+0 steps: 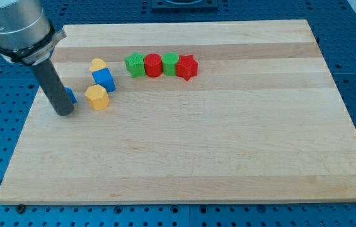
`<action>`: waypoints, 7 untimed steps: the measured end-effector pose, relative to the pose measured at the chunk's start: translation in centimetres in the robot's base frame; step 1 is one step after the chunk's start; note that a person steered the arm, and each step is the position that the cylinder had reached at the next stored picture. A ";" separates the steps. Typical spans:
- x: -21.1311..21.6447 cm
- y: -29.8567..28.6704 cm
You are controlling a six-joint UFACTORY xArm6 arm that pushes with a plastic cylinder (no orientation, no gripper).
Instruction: Push the hexagon into the triangle
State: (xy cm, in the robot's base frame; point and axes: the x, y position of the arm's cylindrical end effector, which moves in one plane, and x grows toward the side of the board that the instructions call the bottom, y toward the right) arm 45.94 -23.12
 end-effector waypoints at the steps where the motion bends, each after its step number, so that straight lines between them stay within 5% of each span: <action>1: 2.2 0.0; 2: 3.7 0.0; 5: -0.5 -5.6; 7: 5.2 0.5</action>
State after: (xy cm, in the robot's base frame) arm 51.14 -22.57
